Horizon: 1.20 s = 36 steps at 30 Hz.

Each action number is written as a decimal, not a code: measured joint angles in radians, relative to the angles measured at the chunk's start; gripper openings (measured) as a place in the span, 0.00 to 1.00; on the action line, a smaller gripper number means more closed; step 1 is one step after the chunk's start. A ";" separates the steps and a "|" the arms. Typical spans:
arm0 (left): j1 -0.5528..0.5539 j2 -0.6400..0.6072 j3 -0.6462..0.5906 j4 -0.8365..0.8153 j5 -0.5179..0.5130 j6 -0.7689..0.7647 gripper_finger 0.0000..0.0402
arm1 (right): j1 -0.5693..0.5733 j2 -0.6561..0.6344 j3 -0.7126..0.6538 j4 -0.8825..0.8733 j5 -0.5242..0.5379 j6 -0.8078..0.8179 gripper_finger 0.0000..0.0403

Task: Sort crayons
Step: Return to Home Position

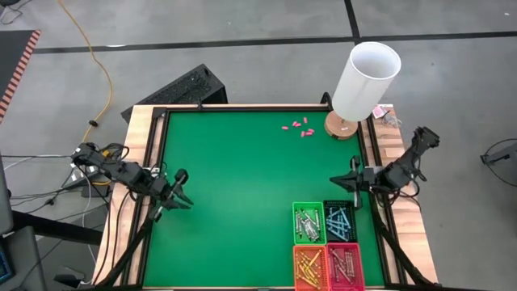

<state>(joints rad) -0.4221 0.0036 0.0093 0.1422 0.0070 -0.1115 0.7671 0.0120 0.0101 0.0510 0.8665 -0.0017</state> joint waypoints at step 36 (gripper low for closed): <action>0.000 0.000 0.001 -0.008 -0.206 0.084 0.14 | -0.494 0.002 0.000 0.009 -0.373 -0.139 0.00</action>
<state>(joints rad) -0.4221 0.0036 0.0101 0.1341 -0.1986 -0.0275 0.2732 0.0139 0.0101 0.0597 0.4934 -0.1411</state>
